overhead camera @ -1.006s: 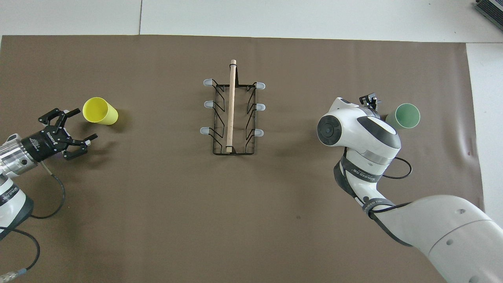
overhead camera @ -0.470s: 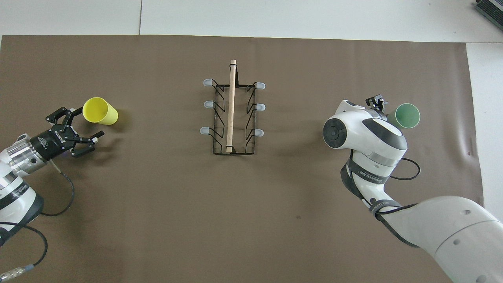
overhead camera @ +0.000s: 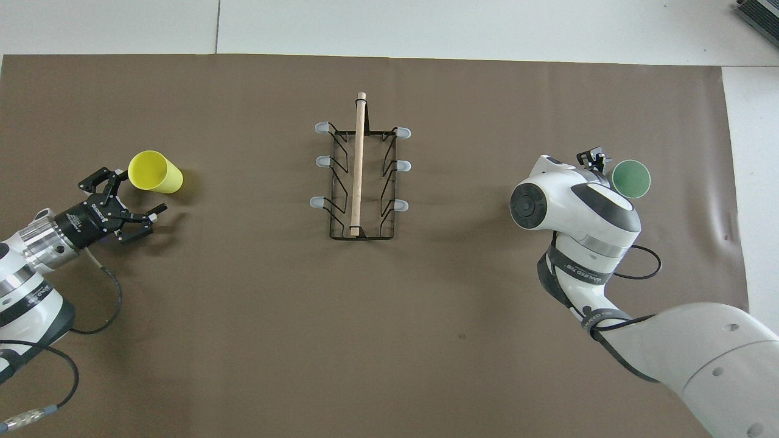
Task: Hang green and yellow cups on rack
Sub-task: 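Close the left gripper on the yellow cup while the right gripper grasps the green cup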
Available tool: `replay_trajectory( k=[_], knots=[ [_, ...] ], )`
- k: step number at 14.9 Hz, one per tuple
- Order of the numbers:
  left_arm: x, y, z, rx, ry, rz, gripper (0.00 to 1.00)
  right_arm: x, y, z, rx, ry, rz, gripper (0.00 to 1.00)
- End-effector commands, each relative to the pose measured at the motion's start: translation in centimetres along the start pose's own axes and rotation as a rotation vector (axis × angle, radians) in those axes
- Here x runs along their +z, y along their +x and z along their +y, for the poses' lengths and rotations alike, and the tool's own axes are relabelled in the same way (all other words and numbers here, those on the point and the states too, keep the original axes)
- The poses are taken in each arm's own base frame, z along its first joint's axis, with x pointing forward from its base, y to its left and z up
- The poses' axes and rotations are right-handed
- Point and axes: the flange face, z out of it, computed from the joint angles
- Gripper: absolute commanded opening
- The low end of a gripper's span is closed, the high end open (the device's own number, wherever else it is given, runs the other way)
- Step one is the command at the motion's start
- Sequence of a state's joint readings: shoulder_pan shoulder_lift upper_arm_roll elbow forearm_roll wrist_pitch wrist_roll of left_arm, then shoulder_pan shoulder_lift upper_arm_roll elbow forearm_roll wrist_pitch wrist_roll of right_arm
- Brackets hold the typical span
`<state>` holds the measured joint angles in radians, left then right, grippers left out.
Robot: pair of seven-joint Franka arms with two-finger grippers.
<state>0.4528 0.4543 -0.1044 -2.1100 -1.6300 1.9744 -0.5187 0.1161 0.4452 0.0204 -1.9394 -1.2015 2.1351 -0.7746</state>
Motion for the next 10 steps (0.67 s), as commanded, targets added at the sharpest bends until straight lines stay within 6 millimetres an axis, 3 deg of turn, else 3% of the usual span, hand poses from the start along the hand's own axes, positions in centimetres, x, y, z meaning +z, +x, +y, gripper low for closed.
replay_trajectory(
  k=[1, 4, 6, 9, 10],
  knots=[
    [0.84, 0.07, -0.17, 0.001, -0.026, -0.009, 1.00, 0.33, -0.83, -0.79, -0.009, -0.025, -0.003, 1.00],
    [1.30, -0.16, -0.16, 0.008, -0.025, -0.005, 1.00, 1.02, -1.39, -1.15, -0.003, -0.027, 0.014, 0.98],
    [1.37, -0.14, -0.13, 0.009, -0.026, -0.003, 0.98, 1.09, -1.31, -1.31, -0.022, -0.033, 0.013, 0.58],
    [1.32, -0.13, 0.03, 0.005, -0.043, 0.002, 0.96, 1.11, -1.44, -1.30, -0.027, -0.034, 0.012, 0.05],
    [1.44, 0.10, 0.04, 0.001, -0.043, 0.004, 0.96, 0.95, -1.66, -1.23, -0.024, -0.037, 0.011, 0.00]
  ],
)
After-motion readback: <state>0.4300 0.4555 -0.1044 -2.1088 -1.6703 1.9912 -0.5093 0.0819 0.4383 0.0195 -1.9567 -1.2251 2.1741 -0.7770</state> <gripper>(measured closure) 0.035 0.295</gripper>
